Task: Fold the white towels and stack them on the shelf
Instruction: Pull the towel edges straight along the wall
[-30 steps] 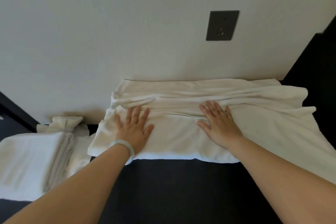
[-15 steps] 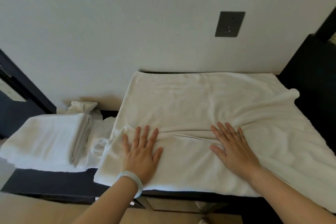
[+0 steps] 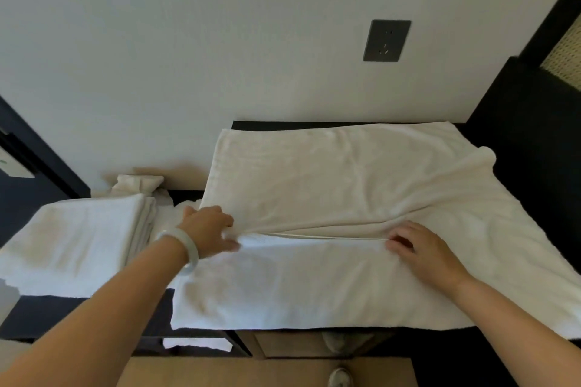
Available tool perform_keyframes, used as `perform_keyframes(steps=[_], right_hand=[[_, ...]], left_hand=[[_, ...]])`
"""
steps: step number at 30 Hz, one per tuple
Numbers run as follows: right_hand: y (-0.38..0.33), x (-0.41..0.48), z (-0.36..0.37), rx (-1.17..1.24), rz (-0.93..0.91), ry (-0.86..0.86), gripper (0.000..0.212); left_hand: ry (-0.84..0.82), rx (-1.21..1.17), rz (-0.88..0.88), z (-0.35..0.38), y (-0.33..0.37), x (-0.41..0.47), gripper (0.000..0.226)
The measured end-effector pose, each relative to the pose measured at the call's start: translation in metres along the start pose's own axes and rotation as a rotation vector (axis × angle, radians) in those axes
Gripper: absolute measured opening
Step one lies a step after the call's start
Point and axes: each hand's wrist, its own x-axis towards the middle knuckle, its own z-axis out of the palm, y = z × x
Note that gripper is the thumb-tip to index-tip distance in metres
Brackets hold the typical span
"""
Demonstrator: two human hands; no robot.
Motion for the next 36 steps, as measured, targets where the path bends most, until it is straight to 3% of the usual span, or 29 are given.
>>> perform_keyframes(steps=[4, 7, 9, 11, 13, 16, 18, 20, 25, 28, 31, 36], right_hand=[[-0.011, 0.019, -0.032, 0.248, 0.104, -0.062, 0.026], [-0.026, 0.051, -0.076, 0.347, 0.084, -0.057, 0.020], [-0.036, 0.081, -0.112, 0.401, 0.033, -0.061, 0.015], [-0.044, 0.119, -0.142, 0.437, -0.005, -0.056, 0.012], [-0.048, 0.163, -0.154, 0.443, -0.015, -0.036, 0.011], [-0.046, 0.220, -0.130, 0.333, -0.006, -0.109, 0.009], [-0.040, 0.242, -0.097, 0.177, -0.001, -0.254, 0.012], [-0.033, 0.251, -0.072, 0.096, -0.003, -0.346, 0.020], [-0.023, 0.261, -0.082, 0.253, -0.024, -0.408, 0.024], [-0.031, 0.288, -0.103, 0.396, -0.011, -0.391, 0.015], [-0.037, 0.333, -0.086, 0.326, 0.000, -0.314, 0.013], [-0.011, 0.381, -0.016, 0.091, 0.141, -0.308, 0.017]], left_hand=[[-0.076, -0.671, -0.031, -0.033, -0.028, -0.001, 0.047], [-0.090, -1.174, -0.030, -0.062, -0.039, -0.001, 0.053], [-0.026, -1.345, -0.029, -0.083, -0.044, 0.007, 0.058], [0.084, -1.428, -0.047, -0.107, -0.048, 0.021, 0.048], [0.239, -1.454, -0.103, -0.120, -0.051, 0.043, 0.031], [0.421, -1.220, -0.283, -0.108, -0.041, 0.080, 0.014], [0.418, -1.113, -0.372, -0.089, -0.035, 0.098, 0.011], [0.360, -1.162, -0.422, -0.071, -0.035, 0.106, 0.010], [0.362, -1.258, -0.478, -0.068, -0.068, 0.108, 0.012], [0.437, -1.357, -0.471, -0.089, -0.098, 0.127, 0.014], [0.502, -1.257, -0.495, -0.093, -0.107, 0.167, 0.013], [0.342, -1.129, -0.572, -0.042, -0.102, 0.236, 0.012]])
